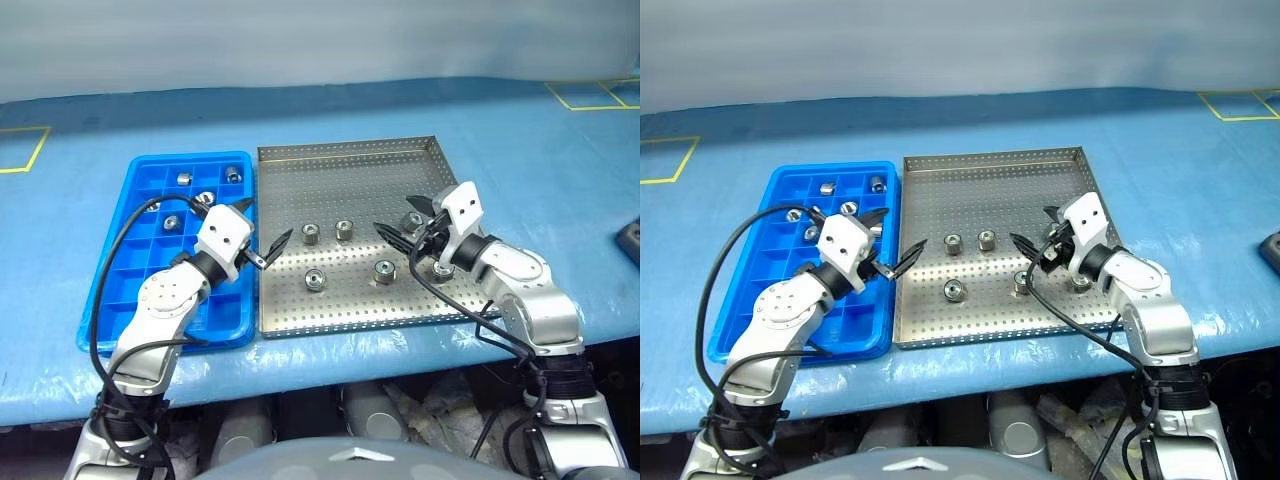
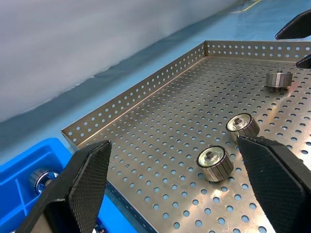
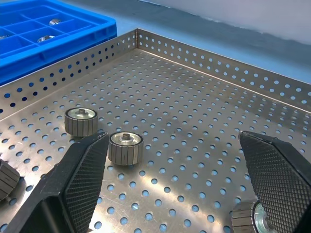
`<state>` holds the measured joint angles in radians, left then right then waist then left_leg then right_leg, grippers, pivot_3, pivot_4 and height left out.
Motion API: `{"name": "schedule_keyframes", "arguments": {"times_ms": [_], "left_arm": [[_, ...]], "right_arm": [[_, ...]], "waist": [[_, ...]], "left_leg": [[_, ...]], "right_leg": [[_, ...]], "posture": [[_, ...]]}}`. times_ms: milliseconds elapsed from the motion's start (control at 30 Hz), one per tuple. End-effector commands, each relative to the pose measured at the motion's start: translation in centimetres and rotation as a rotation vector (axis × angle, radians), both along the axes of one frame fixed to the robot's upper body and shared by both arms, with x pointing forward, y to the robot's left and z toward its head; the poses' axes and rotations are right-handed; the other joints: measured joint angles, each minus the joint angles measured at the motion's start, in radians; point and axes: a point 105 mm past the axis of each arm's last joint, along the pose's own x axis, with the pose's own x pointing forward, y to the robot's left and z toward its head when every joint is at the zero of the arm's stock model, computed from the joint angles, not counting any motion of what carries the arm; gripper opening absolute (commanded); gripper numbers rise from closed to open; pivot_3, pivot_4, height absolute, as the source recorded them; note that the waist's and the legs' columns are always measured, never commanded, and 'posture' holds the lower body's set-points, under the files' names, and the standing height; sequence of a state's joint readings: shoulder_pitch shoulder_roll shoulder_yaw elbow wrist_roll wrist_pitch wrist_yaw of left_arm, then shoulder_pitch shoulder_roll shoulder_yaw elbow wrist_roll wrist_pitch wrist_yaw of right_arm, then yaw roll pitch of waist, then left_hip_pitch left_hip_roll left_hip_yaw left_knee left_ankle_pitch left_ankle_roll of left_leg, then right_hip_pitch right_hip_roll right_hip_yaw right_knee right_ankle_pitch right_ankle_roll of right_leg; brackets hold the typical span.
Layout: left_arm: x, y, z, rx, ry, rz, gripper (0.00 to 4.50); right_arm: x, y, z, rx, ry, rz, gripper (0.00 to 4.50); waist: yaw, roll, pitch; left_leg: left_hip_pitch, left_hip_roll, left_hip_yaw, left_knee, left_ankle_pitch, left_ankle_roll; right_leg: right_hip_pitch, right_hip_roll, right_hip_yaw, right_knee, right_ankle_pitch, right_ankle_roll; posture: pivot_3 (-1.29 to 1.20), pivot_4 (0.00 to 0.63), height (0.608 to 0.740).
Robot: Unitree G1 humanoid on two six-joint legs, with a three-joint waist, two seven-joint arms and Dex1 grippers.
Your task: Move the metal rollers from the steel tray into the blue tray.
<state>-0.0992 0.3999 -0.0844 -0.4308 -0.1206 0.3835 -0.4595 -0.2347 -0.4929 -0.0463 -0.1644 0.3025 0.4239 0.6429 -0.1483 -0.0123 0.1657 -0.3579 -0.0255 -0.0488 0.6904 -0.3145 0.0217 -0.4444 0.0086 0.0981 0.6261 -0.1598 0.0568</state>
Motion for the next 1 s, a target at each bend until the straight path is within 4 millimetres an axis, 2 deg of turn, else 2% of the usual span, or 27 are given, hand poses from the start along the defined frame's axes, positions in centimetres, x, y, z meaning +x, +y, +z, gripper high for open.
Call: {"name": "schedule_keyframes", "arguments": {"times_ms": [33, 167, 300, 633, 1000], "left_arm": [[-0.3, -0.9, 0.7, -0.001, -0.018, -0.057, 4.48], [-0.5, -2.7, 0.7, -0.040, 0.036, -0.146, 4.48], [-0.9, -4.3, -0.8, 0.009, 0.163, -0.231, 4.48], [-1.0, -3.5, -3.2, 0.231, 0.293, -0.219, 4.48], [-1.8, -4.5, -4.8, 0.222, 0.378, -0.260, 4.48]], "right_arm": [[-0.2, 0.4, 1.3, 0.005, -0.056, 0.015, 4.50], [-1.1, 0.5, 1.0, -0.032, -0.049, 0.035, 4.50], [-1.8, 0.3, 0.5, -0.087, -0.044, 0.034, 4.50], [-2.5, 0.0, 0.2, -0.097, -0.052, -0.001, 4.50], [-2.6, 0.0, 0.1, -0.094, -0.054, -0.012, 4.50]], "waist": [[0.000, 0.000, 0.000], [0.000, 0.000, 0.000], [-0.010, 0.000, 0.000], [-0.064, 0.000, 0.000], [-0.087, 0.000, 0.000]], "left_leg": [[0.000, 0.000, 0.000, 0.000, 0.000, 0.000], [-0.001, 0.000, 0.000, 0.000, 0.000, 0.000], [-0.001, 0.000, 0.001, 0.001, -0.001, 0.001], [0.000, 0.000, 0.002, 0.002, -0.001, 0.002], [0.000, 0.000, 0.002, 0.002, -0.001, 0.002]], "right_leg": [[0.000, 0.000, 0.000, 0.000, 0.000, 0.000], [0.000, 0.000, 0.000, 0.000, 0.000, 0.000], [0.000, 0.000, 0.000, 0.000, 0.000, 0.000], [0.000, 0.001, 0.002, 0.000, 0.000, 0.001], [0.000, 0.001, 0.002, 0.000, 0.000, 0.002]], "posture": [[-0.18, 0.150, 0.740], [-0.20, 0.150, 0.740], [-0.23, 0.150, 0.740], [-0.27, 0.150, 0.740], [-0.28, 0.150, 0.740]]}}
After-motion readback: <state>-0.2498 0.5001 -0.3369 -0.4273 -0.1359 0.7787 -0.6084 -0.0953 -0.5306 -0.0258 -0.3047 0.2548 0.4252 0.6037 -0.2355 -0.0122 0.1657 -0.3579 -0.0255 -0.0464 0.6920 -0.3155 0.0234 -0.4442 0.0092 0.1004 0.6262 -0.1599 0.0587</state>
